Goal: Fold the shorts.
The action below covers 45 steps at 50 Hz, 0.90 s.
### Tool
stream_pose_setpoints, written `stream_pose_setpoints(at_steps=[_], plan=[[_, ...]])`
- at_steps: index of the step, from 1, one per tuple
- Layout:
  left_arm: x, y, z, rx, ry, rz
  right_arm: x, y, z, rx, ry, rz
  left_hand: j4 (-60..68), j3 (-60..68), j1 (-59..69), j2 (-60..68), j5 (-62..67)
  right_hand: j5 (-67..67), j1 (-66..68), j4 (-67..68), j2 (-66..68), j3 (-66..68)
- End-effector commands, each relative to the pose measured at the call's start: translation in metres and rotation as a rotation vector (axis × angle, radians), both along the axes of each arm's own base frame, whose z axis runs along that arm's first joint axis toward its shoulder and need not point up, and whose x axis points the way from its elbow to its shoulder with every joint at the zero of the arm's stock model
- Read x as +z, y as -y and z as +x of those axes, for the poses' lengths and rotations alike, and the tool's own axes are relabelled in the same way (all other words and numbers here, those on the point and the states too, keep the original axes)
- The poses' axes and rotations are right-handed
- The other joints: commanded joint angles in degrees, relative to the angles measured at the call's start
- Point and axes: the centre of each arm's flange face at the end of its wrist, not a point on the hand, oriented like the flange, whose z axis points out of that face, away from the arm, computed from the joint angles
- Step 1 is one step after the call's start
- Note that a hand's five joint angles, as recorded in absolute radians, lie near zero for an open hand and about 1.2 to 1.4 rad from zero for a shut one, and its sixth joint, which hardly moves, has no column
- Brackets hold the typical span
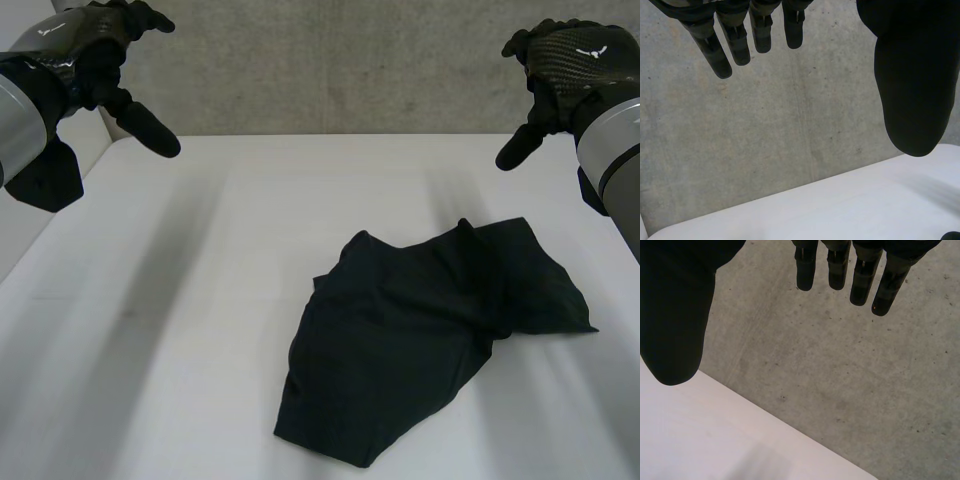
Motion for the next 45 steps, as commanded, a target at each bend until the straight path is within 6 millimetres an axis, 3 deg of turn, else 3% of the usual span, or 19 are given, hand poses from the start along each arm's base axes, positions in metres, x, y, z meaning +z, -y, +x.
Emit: stream_pose_setpoints(at_steps=[1,6,9,12,17,26,31,39,45], plan=[[-0.003,-0.002,-0.002,0.004,0.006,0.005,0.000,0.001,0.001,0.006,-0.003,-0.003,-1.6,-2.0,-1.2,-1.4,-2.5,-4.1,-1.9,-3.7,-3.0,-2.3],[-0.010,-0.008,-0.008,-0.021,0.017,0.028,-0.002,-0.001,0.005,0.051,-0.035,0.011,-1.7,-2.0,-1.3,-1.4,-2.6,-4.1,-1.9,-3.7,-3.0,-2.3],[-0.027,-0.015,-0.013,-0.046,0.049,0.077,-0.010,-0.009,0.010,0.154,-0.126,0.061,-1.7,-2.0,-1.3,-1.4,-2.6,-4.1,-1.9,-3.7,-3.0,-2.3],[-0.071,-0.032,-0.028,-0.117,0.139,0.193,-0.033,-0.016,0.009,0.289,-0.250,0.166,-1.7,-2.0,-1.3,-1.4,-2.6,-4.1,-1.9,-3.7,-3.0,-2.3],[-0.122,-0.057,-0.045,-0.217,0.250,0.310,-0.071,-0.028,0.010,0.443,-0.319,0.288,-0.3,-0.6,0.1,0.0,-1.2,-4.1,-1.9,-3.7,-3.0,-2.3],[-0.202,-0.086,-0.074,-0.296,0.347,0.377,-0.114,-0.029,0.004,0.448,-0.324,0.334,2.6,2.2,2.9,2.8,1.7,-4.1,-1.9,-3.7,-3.0,-2.3],[-0.221,-0.089,-0.081,-0.291,0.365,0.376,-0.129,-0.033,0.003,0.446,-0.322,0.336,8.1,7.8,8.5,8.4,7.2,-4.1,-1.9,-3.7,-3.0,-2.3],[-0.226,-0.098,-0.101,-0.347,0.349,0.297,-0.137,-0.035,0.001,0.441,-0.322,0.333,13.3,13.0,13.7,13.6,12.4,-4.1,-1.9,-3.7,-3.0,-2.3],[-0.236,-0.093,-0.109,-0.350,0.360,0.308,-0.139,-0.037,0.001,0.446,-0.322,0.342,42.2,41.9,42.6,42.5,41.3,-4.1,-1.9,-3.7,-3.0,-2.3]])
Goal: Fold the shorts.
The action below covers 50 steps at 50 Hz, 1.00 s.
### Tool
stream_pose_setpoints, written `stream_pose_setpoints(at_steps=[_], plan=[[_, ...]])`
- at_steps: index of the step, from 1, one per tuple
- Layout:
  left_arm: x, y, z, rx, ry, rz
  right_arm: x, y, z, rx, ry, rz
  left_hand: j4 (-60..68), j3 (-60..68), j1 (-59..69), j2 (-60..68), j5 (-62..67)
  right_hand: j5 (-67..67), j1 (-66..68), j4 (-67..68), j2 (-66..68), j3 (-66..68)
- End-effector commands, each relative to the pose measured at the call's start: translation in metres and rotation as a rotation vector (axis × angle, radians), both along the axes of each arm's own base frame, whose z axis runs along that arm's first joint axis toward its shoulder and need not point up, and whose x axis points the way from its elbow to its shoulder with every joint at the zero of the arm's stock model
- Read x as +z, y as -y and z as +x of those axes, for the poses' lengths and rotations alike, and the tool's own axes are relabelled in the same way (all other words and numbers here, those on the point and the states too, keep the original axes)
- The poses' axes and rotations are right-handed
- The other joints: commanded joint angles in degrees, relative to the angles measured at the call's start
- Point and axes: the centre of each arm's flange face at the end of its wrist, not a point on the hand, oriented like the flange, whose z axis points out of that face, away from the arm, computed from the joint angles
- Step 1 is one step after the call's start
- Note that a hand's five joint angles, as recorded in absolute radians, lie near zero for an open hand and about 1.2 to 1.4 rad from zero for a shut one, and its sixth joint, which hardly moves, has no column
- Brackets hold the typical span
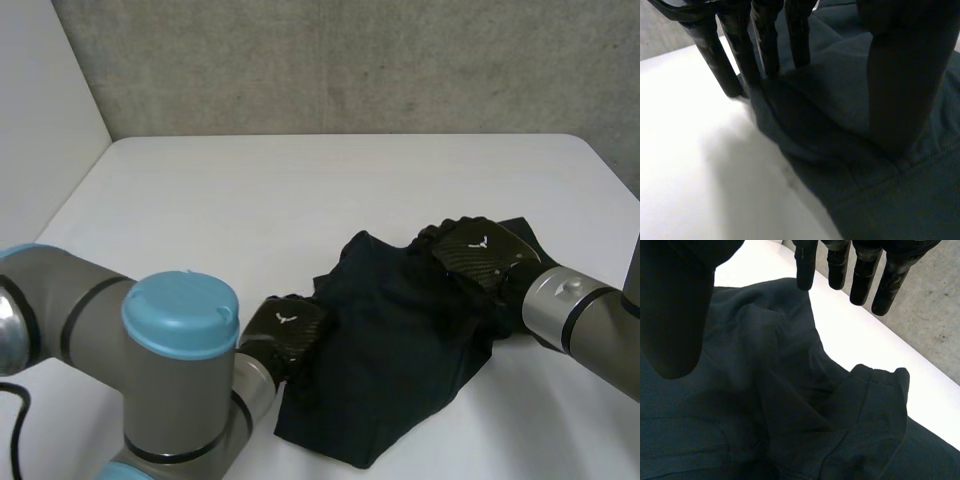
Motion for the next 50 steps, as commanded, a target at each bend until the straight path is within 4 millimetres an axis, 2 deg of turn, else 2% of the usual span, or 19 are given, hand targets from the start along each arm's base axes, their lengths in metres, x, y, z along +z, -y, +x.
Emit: stream_pose_setpoints(at_steps=[1,8,15,18,22,23,26,27,30,31,33,34,36,38,41,45,48,49,50], plan=[[-0.009,0.004,-0.012,-0.015,0.004,-0.003,-0.001,-0.002,0.000,0.002,-0.002,0.008,28.2,28.3,26.6,28.2,28.3,-4.1,-1.9,-3.7,-2.9,-2.3],[-0.017,0.008,-0.009,0.019,0.044,-0.006,0.000,-0.002,-0.001,-0.001,-0.001,0.003,50.2,50.3,48.6,50.2,50.3,-4.1,-1.9,-3.7,-2.9,-2.3],[-0.008,0.013,-0.006,0.062,0.042,-0.042,0.000,-0.001,-0.002,-0.014,-0.005,0.000,50.2,50.4,48.7,50.3,50.3,-4.1,-1.9,-3.7,-2.9,-2.3],[0.012,0.022,-0.003,0.097,0.004,-0.087,0.000,-0.001,-0.002,-0.013,-0.005,-0.003,50.2,50.4,48.7,50.3,50.3,-4.1,-1.9,-3.7,-2.9,-2.3],[0.048,0.052,0.015,0.186,-0.045,-0.173,0.001,-0.001,-0.001,-0.014,-0.004,-0.006,50.2,50.4,48.7,50.3,50.3,-4.1,-1.9,-3.7,-2.9,-2.3],[0.067,0.067,0.025,0.224,-0.060,-0.229,0.002,-0.001,-0.001,-0.016,-0.002,-0.010,50.2,50.4,48.7,50.3,50.3,-4.1,-1.9,-3.7,-2.9,-2.3],[0.094,0.092,0.044,0.293,-0.064,-0.321,0.005,0.000,-0.002,-0.019,0.003,-0.024,50.2,50.4,48.7,50.3,50.3,-4.1,-1.9,-3.7,-2.9,-2.3],[0.112,0.107,0.058,0.340,-0.057,-0.384,0.007,0.001,-0.002,-0.027,0.004,-0.036,50.2,50.4,48.7,50.3,50.3,-4.1,-1.9,-3.7,-2.9,-2.3],[0.134,0.130,0.081,0.408,-0.029,-0.469,0.010,0.003,-0.003,-0.051,0.014,-0.048,50.2,50.4,48.7,50.3,50.3,-4.1,-1.9,-3.7,-2.9,-2.3],[0.148,0.142,0.092,0.446,-0.023,-0.519,0.011,0.005,-0.004,-0.072,0.024,-0.053,50.2,50.4,48.7,50.3,50.3,-4.1,-1.9,-3.7,-2.9,-2.3],[0.163,0.152,0.101,0.482,-0.024,-0.567,0.012,0.008,-0.005,-0.094,0.037,-0.051,50.2,50.4,48.7,50.3,50.3,-4.1,-1.9,-3.7,-2.9,-2.3],[0.179,0.159,0.107,0.508,-0.041,-0.611,0.014,0.009,-0.005,-0.112,0.048,-0.048,50.2,50.4,48.7,50.3,50.3,-4.1,-1.9,-3.7,-2.9,-2.3],[0.193,0.163,0.110,0.523,-0.061,-0.649,0.015,0.011,-0.006,-0.128,0.056,-0.048,50.2,50.4,48.7,50.3,50.3,-4.1,-1.9,-3.7,-2.9,-2.3],[0.209,0.165,0.109,0.524,-0.090,-0.694,0.016,0.012,-0.007,-0.144,0.063,-0.049,50.2,50.4,48.7,50.3,50.3,-4.1,-1.9,-3.7,-2.9,-2.3],[0.222,0.165,0.104,0.514,-0.117,-0.727,0.016,0.013,-0.007,-0.151,0.061,-0.048,50.2,50.4,48.7,50.3,50.3,-4.1,-1.9,-3.7,-2.9,-2.3],[0.238,0.158,0.086,0.470,-0.168,-0.773,0.016,0.014,-0.008,-0.164,0.059,-0.048,50.2,50.4,48.7,50.3,50.3,-4.1,-1.9,-3.7,-2.9,-2.3],[0.235,0.152,0.056,0.396,-0.209,-0.780,0.016,0.015,-0.011,-0.187,0.056,-0.051,50.2,50.4,48.7,50.3,50.3,-4.1,-1.9,-3.7,-2.9,-2.3],[0.231,0.141,0.031,0.329,-0.236,-0.776,0.017,0.016,-0.013,-0.206,0.051,-0.055,50.2,50.4,48.7,50.3,50.3,-4.1,-1.9,-3.7,-2.9,-2.3],[0.229,0.133,0.017,0.288,-0.251,-0.776,0.018,0.017,-0.015,-0.222,0.048,-0.060,50.2,50.4,48.7,50.3,50.3,-4.1,-1.9,-3.7,-2.9,-2.3]])
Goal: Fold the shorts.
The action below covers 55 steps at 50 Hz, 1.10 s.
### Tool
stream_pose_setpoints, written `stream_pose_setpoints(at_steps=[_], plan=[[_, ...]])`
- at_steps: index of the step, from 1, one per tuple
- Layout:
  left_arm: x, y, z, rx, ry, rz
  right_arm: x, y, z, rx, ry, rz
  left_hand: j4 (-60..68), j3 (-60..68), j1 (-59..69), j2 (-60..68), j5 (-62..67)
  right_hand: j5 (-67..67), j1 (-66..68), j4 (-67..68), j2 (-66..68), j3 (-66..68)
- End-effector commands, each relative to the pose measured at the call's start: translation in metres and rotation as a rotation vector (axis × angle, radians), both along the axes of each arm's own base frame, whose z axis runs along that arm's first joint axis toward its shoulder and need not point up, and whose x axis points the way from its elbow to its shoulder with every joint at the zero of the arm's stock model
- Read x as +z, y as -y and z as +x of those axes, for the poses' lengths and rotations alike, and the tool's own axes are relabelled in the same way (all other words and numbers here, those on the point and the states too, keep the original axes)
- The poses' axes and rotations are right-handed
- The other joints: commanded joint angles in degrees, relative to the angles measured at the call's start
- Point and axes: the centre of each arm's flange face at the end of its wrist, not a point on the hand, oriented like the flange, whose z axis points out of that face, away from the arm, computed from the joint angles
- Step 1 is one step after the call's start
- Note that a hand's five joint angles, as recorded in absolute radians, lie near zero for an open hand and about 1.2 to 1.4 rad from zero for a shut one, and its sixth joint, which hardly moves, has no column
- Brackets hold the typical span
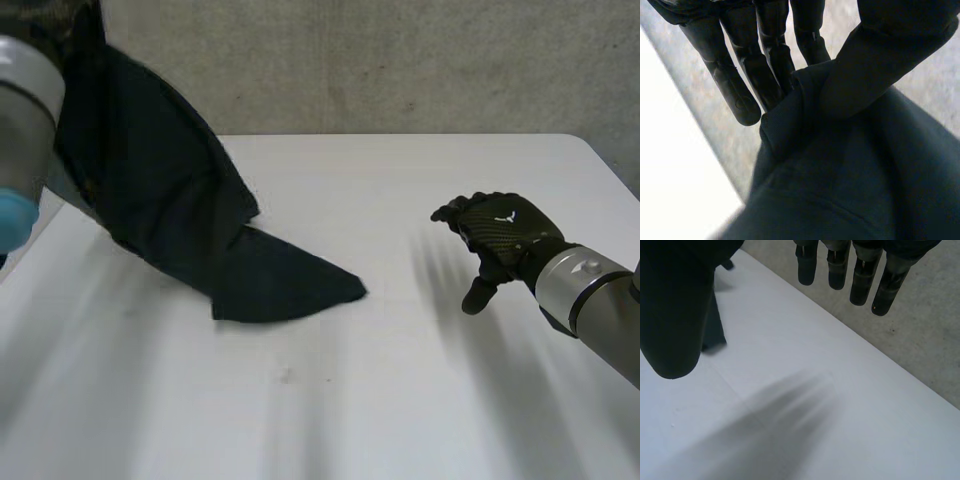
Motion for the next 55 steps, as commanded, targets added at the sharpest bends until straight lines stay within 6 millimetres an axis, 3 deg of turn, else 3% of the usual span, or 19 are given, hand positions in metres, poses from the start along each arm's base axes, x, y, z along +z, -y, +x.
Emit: stream_pose_setpoints(at_steps=[1,2,4,5,7,11,12,14,15,16,18,22,27,32,37,40,47,50,55], plan=[[-0.003,-0.037,-0.092,-0.262,-0.019,-0.060,0.002,0.006,-0.009,-0.080,-0.017,-0.013,11.5,12.0,15.9,12.4,14.5,-4.1,1.2,-3.7,-2.9,-2.3],[-0.014,-0.050,-0.117,-0.334,-0.011,-0.050,0.005,0.011,-0.017,-0.133,-0.022,-0.025,11.5,12.0,15.9,12.4,14.5,-4.1,1.2,-3.7,-2.9,-2.3],[-0.030,-0.061,-0.139,-0.395,0.004,-0.024,0.008,0.019,-0.028,-0.200,-0.018,-0.031,11.5,12.0,15.9,12.4,14.5,-4.1,1.2,-3.7,-2.9,-2.3],[-0.049,-0.073,-0.158,-0.447,0.023,0.009,0.008,0.021,-0.031,-0.221,-0.014,-0.029,11.5,12.0,15.9,12.4,14.5,-4.1,1.2,-3.7,-2.9,-2.3],[-0.068,-0.082,-0.173,-0.484,0.046,0.046,0.009,0.026,-0.038,-0.259,-0.007,-0.031,11.5,12.0,15.9,12.4,14.5,-4.1,1.2,-3.7,-2.9,-2.3],[-0.112,-0.121,-0.204,-0.596,0.105,0.132,0.012,0.036,-0.050,-0.314,0.013,-0.031,11.5,12.0,15.9,12.4,14.5,-4.1,1.2,-3.7,-2.9,-2.3],[-0.124,-0.143,-0.216,-0.649,0.129,0.154,0.012,0.039,-0.056,-0.334,0.016,-0.032,5.4,5.8,9.8,6.3,8.3,-4.1,1.2,-3.7,-2.9,-2.3],[-0.132,-0.160,-0.222,-0.692,0.146,0.169,0.013,0.042,-0.059,-0.344,0.018,-0.035,-13.9,-13.5,-9.5,-13.0,-11.0,-4.1,1.2,-3.7,-2.9,-2.3],[-0.134,-0.171,-0.224,-0.718,0.162,0.177,0.014,0.044,-0.061,-0.349,0.021,-0.037,-38.0,-37.6,-33.6,-37.1,-35.1,-4.1,1.2,-3.7,-2.9,-2.3],[-0.134,-0.172,-0.223,-0.724,0.167,0.182,0.014,0.044,-0.061,-0.351,0.021,-0.037,-47.3,-46.8,-42.8,-46.3,-44.3,-4.1,1.2,-3.7,-2.9,-2.3],[-0.129,-0.175,-0.220,-0.729,0.170,0.185,0.015,0.045,-0.061,-0.348,0.023,-0.039,-53.7,-53.3,-49.3,-52.8,-50.8,-4.1,1.2,-3.7,-2.9,-2.3],[-0.096,-0.173,-0.202,-0.705,0.144,0.154,0.016,0.044,-0.057,-0.314,0.030,-0.042,-57.1,-56.7,-52.7,-56.2,-54.1,-4.1,1.2,-3.7,-2.9,-2.3],[-0.056,-0.148,-0.160,-0.604,0.109,0.125,0.015,0.040,-0.050,-0.240,0.038,-0.026,-57.3,-56.8,-52.9,-56.4,-54.3,-4.1,1.2,-3.7,-2.9,-2.3],[-0.044,-0.128,-0.126,-0.519,0.104,0.130,0.016,0.031,-0.045,-0.196,0.054,0.001,-57.9,-57.5,-53.5,-57.0,-55.0,-4.1,1.2,-3.7,-2.9,-2.3],[-0.059,-0.084,-0.085,-0.401,0.128,0.197,0.020,0.010,-0.039,-0.154,0.050,0.068,-57.4,-57.0,-53.0,-56.5,-54.5,-4.1,1.2,-3.7,-2.9,-2.3],[-0.078,-0.066,-0.062,-0.361,0.155,0.289,0.017,-0.015,-0.023,-0.073,0.046,0.111,-55.8,-55.3,-51.4,-54.8,-52.8,-4.1,1.2,-3.7,-2.9,-2.3],[-0.118,-0.050,-0.027,-0.292,0.186,0.487,0.002,-0.053,0.015,0.059,0.104,0.137,-54.9,-54.5,-50.5,-54.0,-52.0,-4.1,1.2,-3.7,-2.9,-2.3],[-0.129,-0.047,-0.022,-0.279,0.191,0.528,-0.005,-0.057,0.024,0.076,0.140,0.155,-54.9,-54.5,-50.5,-54.0,-52.0,-4.1,1.2,-3.7,-2.9,-2.3],[-0.153,-0.046,-0.022,-0.276,0.212,0.599,-0.034,-0.051,0.037,0.054,0.168,0.233,-47.9,-47.4,-43.5,-47.0,-44.9,-4.1,1.3,-3.6,-2.9,-2.3]])
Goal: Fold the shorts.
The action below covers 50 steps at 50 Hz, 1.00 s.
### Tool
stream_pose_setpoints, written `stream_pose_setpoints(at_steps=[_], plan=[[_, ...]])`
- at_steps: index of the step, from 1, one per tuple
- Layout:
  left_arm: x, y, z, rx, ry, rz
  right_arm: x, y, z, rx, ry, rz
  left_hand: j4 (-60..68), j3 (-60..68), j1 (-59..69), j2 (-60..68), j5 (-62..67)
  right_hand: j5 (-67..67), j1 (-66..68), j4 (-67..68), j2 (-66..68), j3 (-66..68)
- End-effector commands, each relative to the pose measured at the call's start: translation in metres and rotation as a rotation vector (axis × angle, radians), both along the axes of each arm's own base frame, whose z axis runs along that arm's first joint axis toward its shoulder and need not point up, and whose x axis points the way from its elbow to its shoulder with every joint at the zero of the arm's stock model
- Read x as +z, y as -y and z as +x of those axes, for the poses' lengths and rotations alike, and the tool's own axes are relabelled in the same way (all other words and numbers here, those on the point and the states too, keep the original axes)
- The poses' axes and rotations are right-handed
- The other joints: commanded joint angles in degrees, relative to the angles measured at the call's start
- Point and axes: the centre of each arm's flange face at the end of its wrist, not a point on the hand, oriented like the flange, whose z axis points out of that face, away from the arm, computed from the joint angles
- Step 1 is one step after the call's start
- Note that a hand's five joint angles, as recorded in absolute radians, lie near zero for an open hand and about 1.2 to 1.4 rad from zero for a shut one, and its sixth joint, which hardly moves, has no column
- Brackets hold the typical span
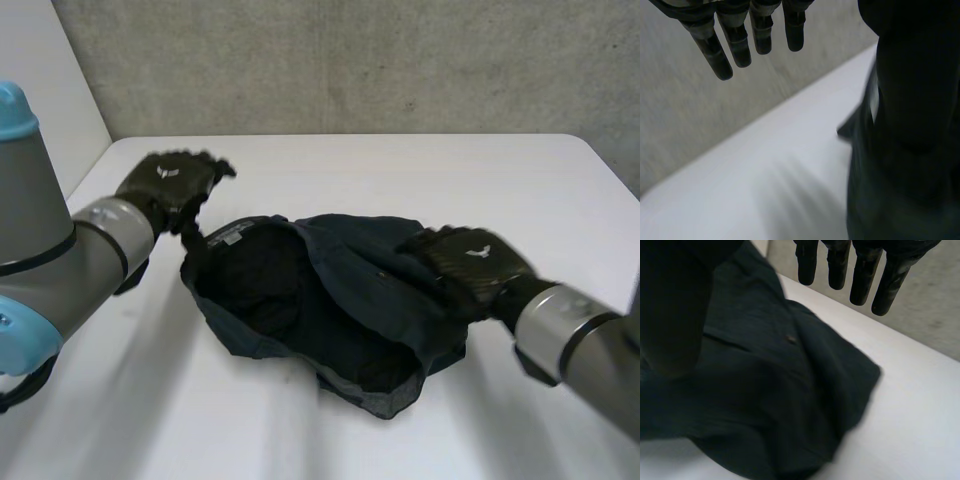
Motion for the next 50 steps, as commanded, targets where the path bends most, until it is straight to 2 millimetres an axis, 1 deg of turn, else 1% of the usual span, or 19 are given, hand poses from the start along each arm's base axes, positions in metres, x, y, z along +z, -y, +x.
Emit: stream_pose_setpoints(at_steps=[1,2,4,6,7,8,13,19,24,28,33,34,35,37,38,39,41,45,50], plan=[[-0.032,0.002,0.003,0.011,0.042,0.096,-0.036,-0.001,0.022,0.002,0.050,0.090,11.7,11.2,11.5,12.1,11.6,0.5,5.8,0.9,1.6,2.2],[-0.033,0.002,0.003,0.011,0.044,0.100,-0.038,-0.001,0.024,0.004,0.045,0.094,16.2,15.7,16.0,16.7,16.1,8.2,13.5,8.6,9.3,9.9],[-0.040,0.003,0.002,0.008,0.051,0.119,-0.047,0.004,0.026,-0.020,0.021,0.104,33.3,32.9,33.1,33.8,33.2,42.8,48.1,43.2,43.9,44.5],[-0.044,0.002,0.000,0.005,0.056,0.130,-0.052,0.009,0.025,-0.043,0.004,0.100,48.8,48.3,48.6,49.3,48.7,58.5,63.8,58.9,59.6,60.2],[-0.045,0.002,-0.001,0.003,0.058,0.138,-0.052,0.016,0.025,-0.063,-0.017,0.077,62.5,62.0,62.3,63.0,62.4,65.8,71.1,66.2,67.0,67.6],[-0.046,0.001,-0.001,0.003,0.059,0.139,-0.051,0.020,0.025,-0.070,-0.029,0.053,67.3,66.8,67.1,67.8,67.2,65.9,71.2,66.3,67.1,67.7],[-0.044,-0.017,-0.009,-0.039,0.071,0.178,-0.025,0.057,0.025,-0.073,-0.153,-0.211,67.4,66.9,67.2,67.8,67.3,65.9,71.2,66.3,67.1,67.7],[-0.014,-0.076,-0.035,-0.165,0.012,0.185,0.033,0.114,0.034,-0.088,-0.304,-0.576,67.4,66.9,67.2,67.8,67.3,65.9,71.2,66.3,67.1,67.7],[-0.001,-0.115,-0.060,-0.255,-0.109,0.207,0.057,0.144,0.048,-0.094,-0.249,-0.693,67.4,66.9,67.2,67.8,67.3,65.9,71.2,66.3,67.1,67.7],[-0.003,-0.141,-0.088,-0.348,-0.173,0.209,0.049,0.161,0.063,-0.037,-0.218,-0.753,67.4,66.9,67.2,67.8,67.3,65.9,71.2,66.3,67.1,67.7],[-0.030,-0.169,-0.130,-0.406,-0.156,0.183,0.024,0.169,0.073,0.034,-0.187,-0.767,67.4,66.9,67.2,67.8,67.3,65.9,71.2,66.3,67.1,67.7],[-0.034,-0.173,-0.135,-0.403,-0.153,0.177,0.020,0.170,0.074,0.040,-0.185,-0.764,67.4,66.9,67.2,67.8,67.3,58.1,63.4,58.5,59.3,59.9],[-0.037,-0.179,-0.142,-0.395,-0.146,0.163,0.009,0.173,0.073,0.035,-0.191,-0.754,52.6,52.1,52.4,53.0,52.5,39.6,44.9,40.0,40.7,41.3],[-0.037,-0.181,-0.148,-0.380,-0.147,0.145,0.002,0.178,0.066,0.020,-0.202,-0.737,29.7,29.2,29.5,30.1,29.6,20.0,25.3,20.4,21.1,21.7],[-0.035,-0.180,-0.152,-0.368,-0.151,0.129,-0.001,0.184,0.056,-0.004,-0.215,-0.721,10.2,9.7,10.0,10.7,10.1,1.9,7.2,2.3,3.0,3.6],[-0.034,-0.180,-0.154,-0.367,-0.149,0.127,-0.001,0.187,0.051,-0.019,-0.222,-0.715,6.0,5.5,5.8,6.5,5.9,-3.6,1.7,-3.2,-2.5,-1.9],[-0.030,-0.182,-0.155,-0.376,-0.154,0.118,0.001,0.189,0.043,-0.048,-0.232,-0.705,0.5,0.0,0.2,0.9,0.4,-4.1,1.2,-3.7,-2.9,-2.3],[-0.020,-0.175,-0.151,-0.363,-0.145,0.090,0.023,0.189,0.019,-0.145,-0.242,-0.678,-0.7,-1.2,-0.9,-0.3,-0.8,-4.1,1.2,-3.7,-2.9,-2.3],[0.014,-0.124,-0.120,-0.241,-0.148,-0.003,0.077,0.168,-0.005,-0.195,-0.205,-0.633,-0.4,-0.9,-0.6,0.0,-0.5,-4.1,1.2,-3.7,-2.9,-2.3]])
